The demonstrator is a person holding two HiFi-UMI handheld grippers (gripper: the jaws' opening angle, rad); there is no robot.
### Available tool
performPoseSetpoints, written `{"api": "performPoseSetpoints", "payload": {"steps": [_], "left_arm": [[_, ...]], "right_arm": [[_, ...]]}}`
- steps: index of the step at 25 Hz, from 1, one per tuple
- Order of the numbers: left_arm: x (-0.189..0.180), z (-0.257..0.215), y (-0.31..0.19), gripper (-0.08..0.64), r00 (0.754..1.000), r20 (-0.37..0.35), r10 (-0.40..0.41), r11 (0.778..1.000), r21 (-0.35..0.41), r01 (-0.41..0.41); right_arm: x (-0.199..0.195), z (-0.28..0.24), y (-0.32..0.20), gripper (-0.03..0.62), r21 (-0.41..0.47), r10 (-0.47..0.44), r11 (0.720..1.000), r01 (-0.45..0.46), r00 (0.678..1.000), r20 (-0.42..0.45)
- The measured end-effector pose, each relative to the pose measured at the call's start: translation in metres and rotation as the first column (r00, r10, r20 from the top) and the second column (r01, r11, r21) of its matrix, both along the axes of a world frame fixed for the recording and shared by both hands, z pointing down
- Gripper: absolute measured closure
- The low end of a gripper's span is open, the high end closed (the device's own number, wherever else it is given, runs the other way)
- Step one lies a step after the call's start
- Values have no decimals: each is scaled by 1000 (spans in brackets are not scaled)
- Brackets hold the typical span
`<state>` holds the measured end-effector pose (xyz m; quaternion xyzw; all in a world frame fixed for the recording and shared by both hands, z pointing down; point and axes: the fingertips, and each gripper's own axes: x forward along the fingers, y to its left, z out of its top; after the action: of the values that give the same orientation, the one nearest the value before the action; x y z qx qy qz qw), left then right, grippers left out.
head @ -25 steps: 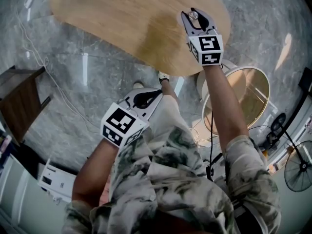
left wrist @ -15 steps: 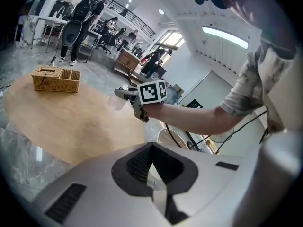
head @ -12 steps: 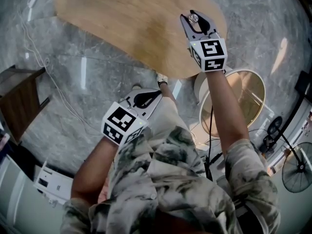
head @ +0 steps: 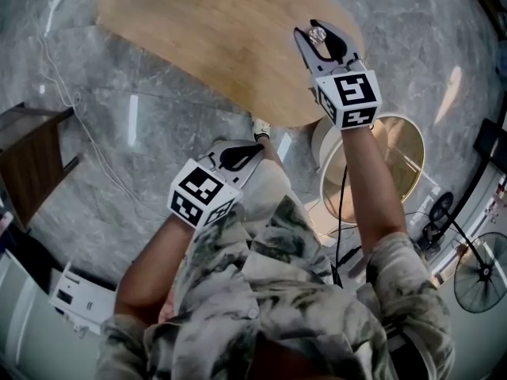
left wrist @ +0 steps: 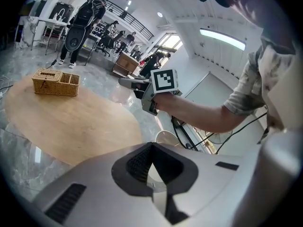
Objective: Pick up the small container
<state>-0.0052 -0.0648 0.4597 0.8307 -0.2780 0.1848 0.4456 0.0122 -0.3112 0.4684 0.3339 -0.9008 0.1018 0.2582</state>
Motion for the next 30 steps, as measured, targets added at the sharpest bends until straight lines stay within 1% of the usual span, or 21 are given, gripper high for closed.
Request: {"api": "performPoseSetpoints", "payload": {"steps": [7, 13, 20, 30], "left_arm": [[-3, -6, 5, 538, 1000, -10, 1, 1000, 1, -1], [-6, -8, 6, 538, 1000, -5, 7, 1000, 7, -7], [-17, -8, 9, 538, 1000, 5, -4, 1000, 7, 4], [-9, -10, 14, 538, 1000, 5, -2, 1000, 3, 2]], "right_arm": [[-11, -37, 12, 445, 8, -40, 999, 40, 999, 7], [-15, -52, 19, 445, 11, -51, 999, 51, 999, 14], [-20, -52, 25, 445, 8, -56, 998, 56, 998, 14], [-16, -51, 29, 445, 9, -64, 998, 64, 998, 8]]}}
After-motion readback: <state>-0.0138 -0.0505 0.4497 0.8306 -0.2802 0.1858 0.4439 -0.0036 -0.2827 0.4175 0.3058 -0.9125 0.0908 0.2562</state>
